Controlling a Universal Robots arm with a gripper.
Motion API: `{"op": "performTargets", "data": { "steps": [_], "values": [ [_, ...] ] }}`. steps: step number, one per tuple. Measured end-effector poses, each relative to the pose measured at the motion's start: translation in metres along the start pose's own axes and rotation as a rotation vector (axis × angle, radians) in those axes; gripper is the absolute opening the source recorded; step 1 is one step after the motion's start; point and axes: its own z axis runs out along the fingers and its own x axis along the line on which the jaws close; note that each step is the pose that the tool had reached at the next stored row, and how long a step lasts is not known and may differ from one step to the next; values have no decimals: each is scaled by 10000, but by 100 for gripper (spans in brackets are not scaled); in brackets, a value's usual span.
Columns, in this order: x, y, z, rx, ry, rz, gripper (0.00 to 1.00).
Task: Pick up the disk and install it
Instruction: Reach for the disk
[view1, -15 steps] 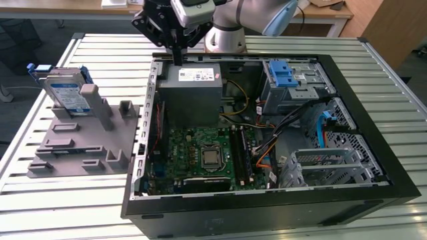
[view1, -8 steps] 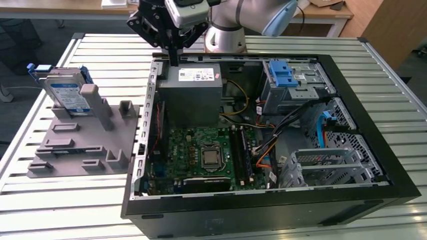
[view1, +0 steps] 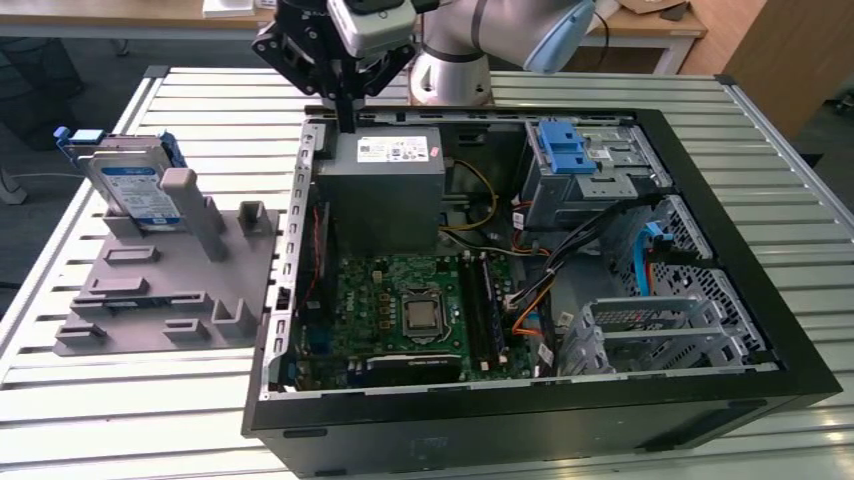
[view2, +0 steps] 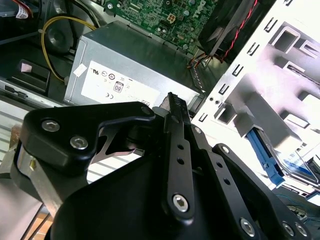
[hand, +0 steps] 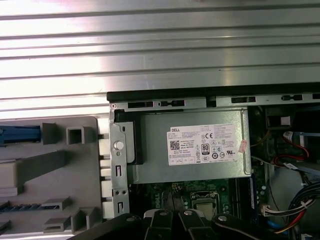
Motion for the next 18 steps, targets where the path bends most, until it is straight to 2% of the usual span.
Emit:
{"op": "performTargets", "data": {
  "steps": [12, 14, 18],
  "values": [
    [21, -2, 7, -1, -1, 0, 11],
    [63, -6, 30, -1, 0, 0, 11],
    [71, -7, 33, -2, -2, 1, 11]
  ]
}}
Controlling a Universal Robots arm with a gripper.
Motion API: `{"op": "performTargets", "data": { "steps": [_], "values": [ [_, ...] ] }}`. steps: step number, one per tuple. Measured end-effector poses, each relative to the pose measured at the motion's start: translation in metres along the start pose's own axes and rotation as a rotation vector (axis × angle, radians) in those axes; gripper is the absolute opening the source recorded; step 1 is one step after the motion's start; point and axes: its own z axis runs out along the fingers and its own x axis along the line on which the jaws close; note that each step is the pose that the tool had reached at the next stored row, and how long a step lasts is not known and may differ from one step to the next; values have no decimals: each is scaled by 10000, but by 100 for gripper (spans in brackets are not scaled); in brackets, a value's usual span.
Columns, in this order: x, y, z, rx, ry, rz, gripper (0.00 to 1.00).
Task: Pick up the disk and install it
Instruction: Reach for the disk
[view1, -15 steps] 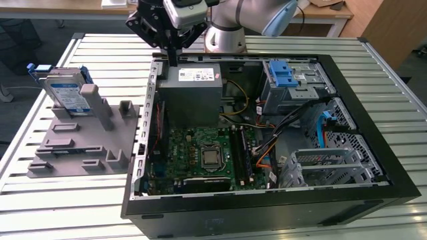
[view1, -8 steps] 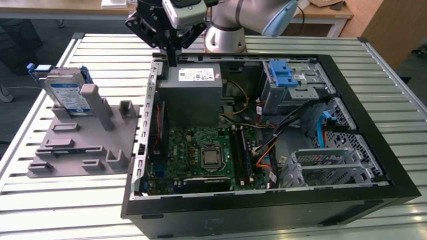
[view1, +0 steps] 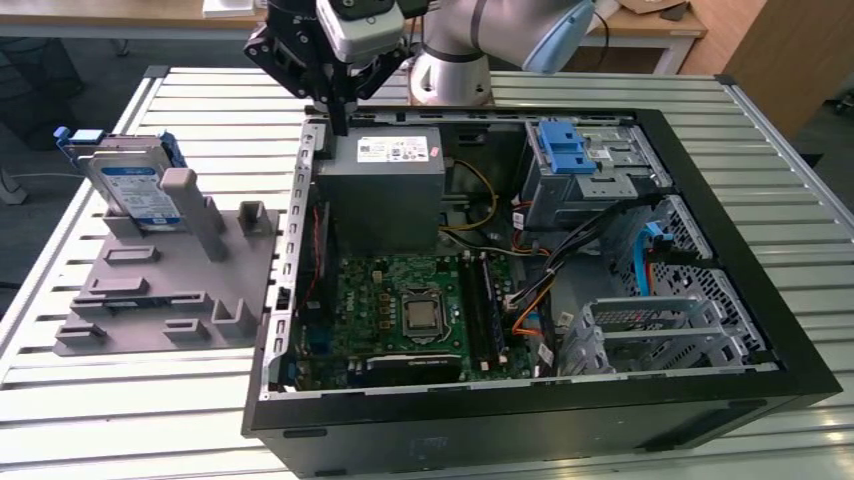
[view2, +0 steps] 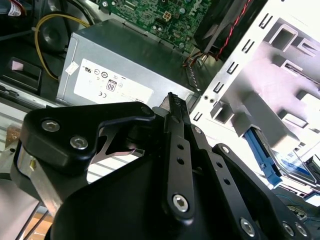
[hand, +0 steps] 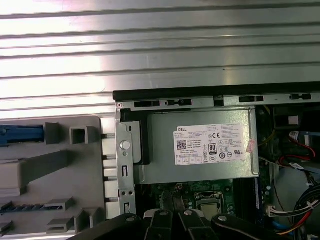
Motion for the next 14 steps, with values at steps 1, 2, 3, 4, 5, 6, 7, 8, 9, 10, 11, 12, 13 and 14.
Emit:
{"op": "performTargets", "data": {
  "steps": [1, 2, 3, 4, 5, 6, 7, 8, 9, 10, 11, 12, 13, 14],
  "values": [
    [3, 0, 0, 0, 0, -1, 11],
    [6, 0, 0, 1, 1, -1, 11],
    [10, -1, 0, 2, 1, 0, 11],
    [13, -1, 1, 0, 0, 0, 11],
    [17, -1, 1, 1, 1, -1, 11],
    [20, -1, 2, 1, 1, -1, 11],
    [23, -2, 1, 2, 1, -1, 11],
    [27, -2, 2, 1, 1, -1, 11],
    [30, -2, 2, 2, 2, -1, 11],
    [33, -2, 2, 2, 1, -1, 11],
    [35, -2, 2, 2, 1, -1, 11],
    [36, -3, 3, 1, 1, -2, 11],
    [37, -3, 3, 1, 1, -1, 11],
    [43, -3, 4, 1, 1, -1, 11]
  ]
}}
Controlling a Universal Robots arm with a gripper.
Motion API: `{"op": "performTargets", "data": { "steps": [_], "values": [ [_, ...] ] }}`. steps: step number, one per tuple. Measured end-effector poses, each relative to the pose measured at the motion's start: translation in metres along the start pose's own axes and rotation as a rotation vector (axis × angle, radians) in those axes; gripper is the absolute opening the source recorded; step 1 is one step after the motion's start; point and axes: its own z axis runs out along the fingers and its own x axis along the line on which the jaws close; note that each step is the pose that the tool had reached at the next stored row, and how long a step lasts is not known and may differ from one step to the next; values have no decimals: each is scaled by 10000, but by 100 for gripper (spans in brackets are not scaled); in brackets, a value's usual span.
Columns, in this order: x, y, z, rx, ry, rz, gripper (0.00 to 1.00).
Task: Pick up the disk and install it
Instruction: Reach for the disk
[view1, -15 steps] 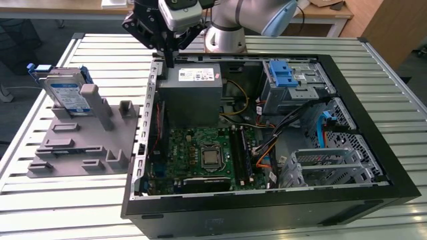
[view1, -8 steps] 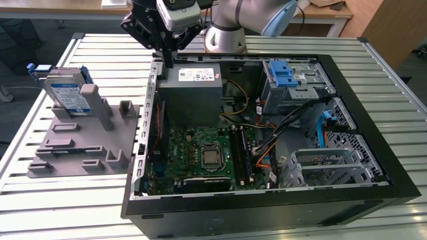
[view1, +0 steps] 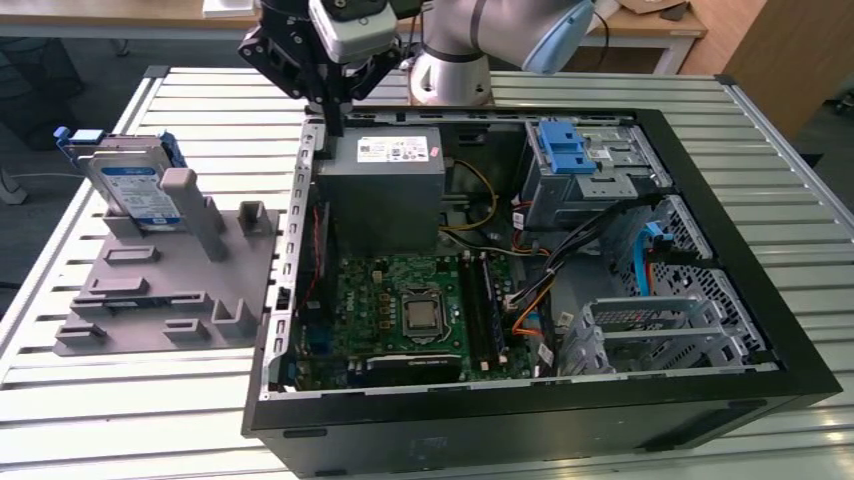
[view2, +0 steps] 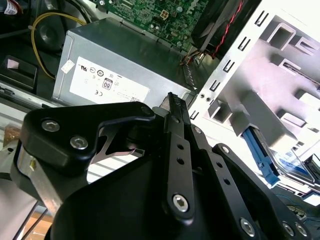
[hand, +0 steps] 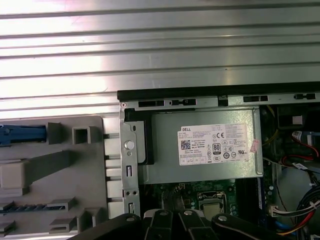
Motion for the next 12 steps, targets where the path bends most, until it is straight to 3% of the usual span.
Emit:
{"op": "performTargets", "data": {
  "steps": [12],
  "values": [
    [33, -3, 9, 0, 0, 0, 11]
  ]
}}
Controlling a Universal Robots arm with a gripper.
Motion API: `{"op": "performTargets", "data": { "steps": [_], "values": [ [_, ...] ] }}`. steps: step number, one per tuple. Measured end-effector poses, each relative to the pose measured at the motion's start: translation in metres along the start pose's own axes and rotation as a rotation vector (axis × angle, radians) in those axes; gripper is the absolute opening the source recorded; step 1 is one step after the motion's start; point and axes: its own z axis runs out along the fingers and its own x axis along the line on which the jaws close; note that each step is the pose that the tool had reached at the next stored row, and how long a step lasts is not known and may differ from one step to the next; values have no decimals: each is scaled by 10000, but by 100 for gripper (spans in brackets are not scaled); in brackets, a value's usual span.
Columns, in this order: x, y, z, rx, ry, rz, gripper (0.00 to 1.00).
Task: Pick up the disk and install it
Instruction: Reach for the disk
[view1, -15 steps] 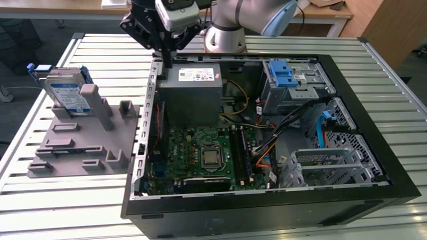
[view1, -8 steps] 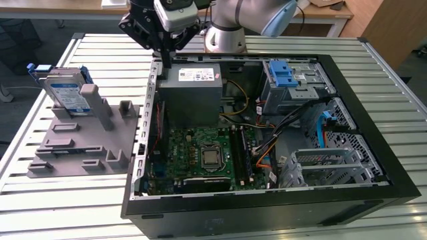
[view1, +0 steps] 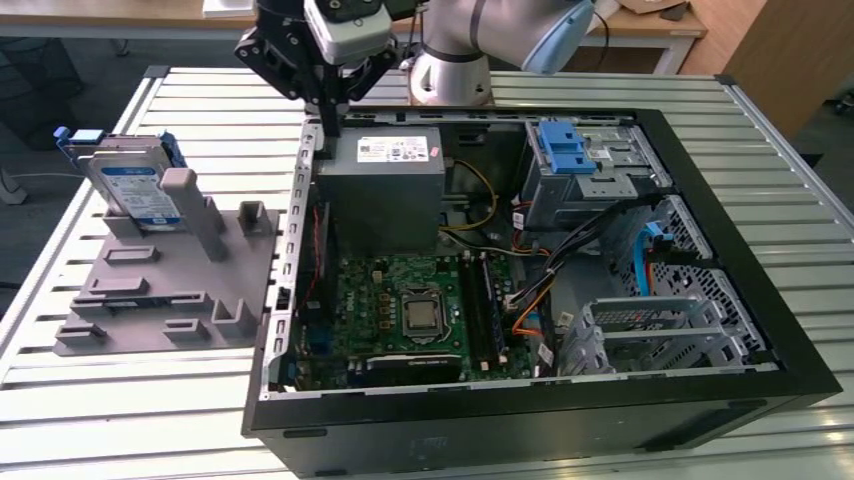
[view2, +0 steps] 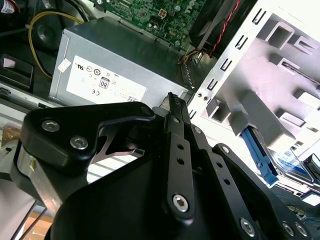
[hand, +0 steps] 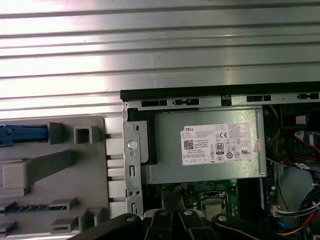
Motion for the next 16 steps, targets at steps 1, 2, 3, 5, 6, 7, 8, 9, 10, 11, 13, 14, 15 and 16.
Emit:
{"op": "performTargets", "data": {
  "steps": [1, 2, 3, 5, 6, 7, 8, 9, 10, 11, 13, 14, 15, 16],
  "values": [
    [3, 0, 1, 0, 0, -1, 11],
    [4, 0, 1, 1, 0, -1, 11],
    [6, -1, 2, 1, 1, -1, 11],
    [9, -1, 3, 1, 1, 0, 11],
    [10, -1, 4, 2, 1, -1, 11],
    [11, -1, 6, 1, 0, -1, 11],
    [13, -1, 7, 1, 0, 0, 11],
    [15, -2, 7, 1, 0, 0, 11],
    [16, -2, 8, 1, 1, -1, 11],
    [18, -2, 9, 0, 0, 0, 11],
    [22, -2, 10, 0, -1, 0, 11],
    [25, -2, 10, 0, -1, 0, 11],
    [28, -3, 11, 0, 0, 0, 11],
    [31, -3, 11, 0, 0, 0, 11]
  ]
}}
